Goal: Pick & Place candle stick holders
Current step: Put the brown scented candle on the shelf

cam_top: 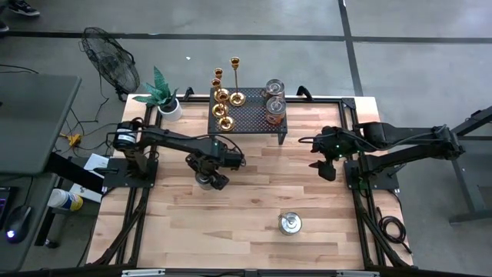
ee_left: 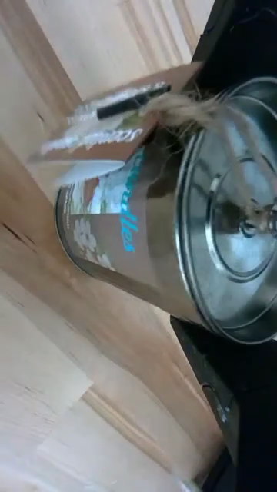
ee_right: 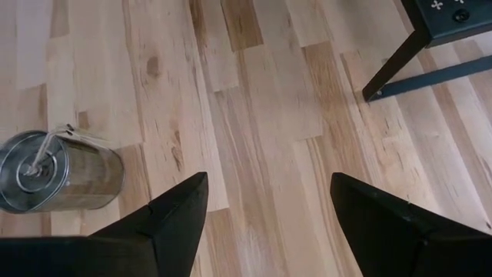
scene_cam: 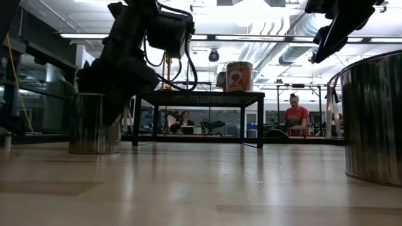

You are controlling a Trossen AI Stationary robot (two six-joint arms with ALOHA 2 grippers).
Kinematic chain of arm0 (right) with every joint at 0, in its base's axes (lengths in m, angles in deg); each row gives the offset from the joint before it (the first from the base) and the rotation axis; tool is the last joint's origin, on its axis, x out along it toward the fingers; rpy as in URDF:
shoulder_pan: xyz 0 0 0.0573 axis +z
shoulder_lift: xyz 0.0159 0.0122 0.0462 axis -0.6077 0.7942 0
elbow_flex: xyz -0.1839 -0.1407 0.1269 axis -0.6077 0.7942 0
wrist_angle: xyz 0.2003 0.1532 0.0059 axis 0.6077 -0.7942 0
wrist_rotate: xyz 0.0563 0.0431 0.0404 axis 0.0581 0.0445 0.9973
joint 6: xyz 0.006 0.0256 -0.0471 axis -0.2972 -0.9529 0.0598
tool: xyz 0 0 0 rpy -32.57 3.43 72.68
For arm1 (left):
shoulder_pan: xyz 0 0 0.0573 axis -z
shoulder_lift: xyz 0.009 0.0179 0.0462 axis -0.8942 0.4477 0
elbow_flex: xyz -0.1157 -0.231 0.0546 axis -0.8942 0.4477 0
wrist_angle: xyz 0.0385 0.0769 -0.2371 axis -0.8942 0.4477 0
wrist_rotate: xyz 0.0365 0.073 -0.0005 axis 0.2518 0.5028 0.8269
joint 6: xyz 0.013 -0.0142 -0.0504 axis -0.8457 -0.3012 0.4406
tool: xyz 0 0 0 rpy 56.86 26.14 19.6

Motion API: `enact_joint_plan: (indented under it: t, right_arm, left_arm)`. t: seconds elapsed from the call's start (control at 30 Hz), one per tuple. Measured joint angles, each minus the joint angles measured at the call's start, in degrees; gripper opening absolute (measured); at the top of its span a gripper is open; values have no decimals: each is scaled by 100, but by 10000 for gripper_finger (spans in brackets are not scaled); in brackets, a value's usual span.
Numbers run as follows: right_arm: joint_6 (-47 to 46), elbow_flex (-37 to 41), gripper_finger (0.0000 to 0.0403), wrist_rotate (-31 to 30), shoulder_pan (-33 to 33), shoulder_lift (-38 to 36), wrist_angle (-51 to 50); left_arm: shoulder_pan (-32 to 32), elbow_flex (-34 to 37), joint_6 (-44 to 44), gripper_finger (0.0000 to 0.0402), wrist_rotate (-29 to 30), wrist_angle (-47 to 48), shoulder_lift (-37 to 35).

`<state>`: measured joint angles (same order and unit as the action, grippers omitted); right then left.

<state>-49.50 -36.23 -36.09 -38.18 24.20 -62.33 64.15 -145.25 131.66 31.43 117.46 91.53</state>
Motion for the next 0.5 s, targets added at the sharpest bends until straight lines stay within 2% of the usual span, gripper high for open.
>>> enact_joint_plan:
  t: [0.3, 0.5]
  right_arm:
    - [-29, 0, 266, 4, -2, 0, 0]
    - [-29, 0, 268, 4, -2, 0, 0]
  left_arm:
    - [0, 0, -646, 399, 2, -38, 2]
    - [0, 0, -631, 399, -2, -87, 2]
